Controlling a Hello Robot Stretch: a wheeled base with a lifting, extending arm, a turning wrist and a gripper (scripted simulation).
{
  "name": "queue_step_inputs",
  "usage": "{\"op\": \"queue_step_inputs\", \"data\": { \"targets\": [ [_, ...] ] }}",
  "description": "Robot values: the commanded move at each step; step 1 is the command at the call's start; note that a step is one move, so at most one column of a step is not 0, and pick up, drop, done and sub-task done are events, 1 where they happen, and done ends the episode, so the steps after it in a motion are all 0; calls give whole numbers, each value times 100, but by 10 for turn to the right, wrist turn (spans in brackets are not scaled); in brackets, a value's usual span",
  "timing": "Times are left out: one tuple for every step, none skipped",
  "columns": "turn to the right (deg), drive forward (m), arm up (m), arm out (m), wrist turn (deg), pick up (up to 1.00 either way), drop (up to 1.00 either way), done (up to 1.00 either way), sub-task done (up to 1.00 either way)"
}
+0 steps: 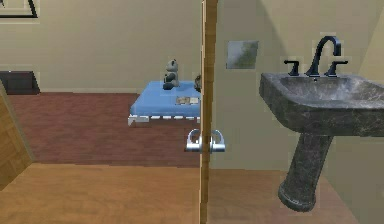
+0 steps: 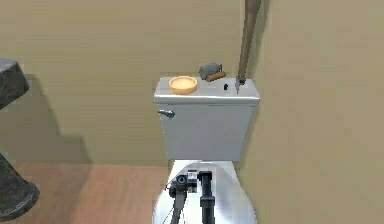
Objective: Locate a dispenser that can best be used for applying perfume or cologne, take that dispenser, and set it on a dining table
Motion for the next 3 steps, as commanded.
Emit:
{"op": "queue_step_inputs", "data": {
  "targets": [
    [0, 0, 0, 0, -150, 0, 0, 0, 0],
    [0, 0, -50, 0, 0, 0, 0, 0, 0],
    [-360, 0, 0, 0, 0, 0, 0, 0, 0]
  ]
}}
